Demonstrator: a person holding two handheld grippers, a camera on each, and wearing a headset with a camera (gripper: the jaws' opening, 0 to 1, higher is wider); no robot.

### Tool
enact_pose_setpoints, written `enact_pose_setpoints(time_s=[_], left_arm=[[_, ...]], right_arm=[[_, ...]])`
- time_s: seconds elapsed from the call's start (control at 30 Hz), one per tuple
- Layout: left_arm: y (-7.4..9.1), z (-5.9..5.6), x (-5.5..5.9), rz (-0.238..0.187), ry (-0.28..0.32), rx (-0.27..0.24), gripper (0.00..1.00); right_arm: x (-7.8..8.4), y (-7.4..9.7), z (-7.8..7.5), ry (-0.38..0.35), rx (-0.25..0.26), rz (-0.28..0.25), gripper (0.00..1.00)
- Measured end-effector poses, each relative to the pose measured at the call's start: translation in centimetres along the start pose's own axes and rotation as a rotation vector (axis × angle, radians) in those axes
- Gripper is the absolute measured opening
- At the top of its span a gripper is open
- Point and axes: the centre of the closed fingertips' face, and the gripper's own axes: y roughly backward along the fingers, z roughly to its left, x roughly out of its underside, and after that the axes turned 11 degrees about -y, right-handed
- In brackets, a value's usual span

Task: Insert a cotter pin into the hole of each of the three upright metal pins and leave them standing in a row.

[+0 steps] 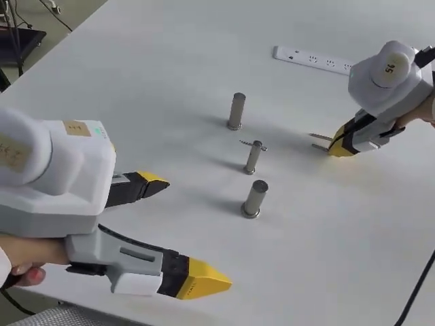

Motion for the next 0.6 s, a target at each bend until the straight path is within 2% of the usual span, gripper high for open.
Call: enact_pose_setpoints(time_s=[0.07, 0.3, 0.37, 0.6], left_arm=[[0.1, -0.1, -0.1, 0.003, -0.002, 0.001, 0.98], [0.3, -0.1, -0.7, -0.004, -0.011, 0.001, 0.98], [0.4, 0.2, -0.8, -0.007, -0.004, -0.008, 0.98], [1.1, 1.1, -1.4, -0.029, 0.000, -0.030, 0.96]], right_arm=[[-0.2, 0.3, 0.1, -0.016, -0.009, -0.003, 0.00], [-1.4, 2.4, 1.1, -0.028, -0.001, -0.067, 0.00], [-1.7, 3.2, 1.7, -0.043, -0.007, -0.096, 0.00], [-1.4, 5.9, 3.3, -0.056, 0.006, -0.146, 0.00]])
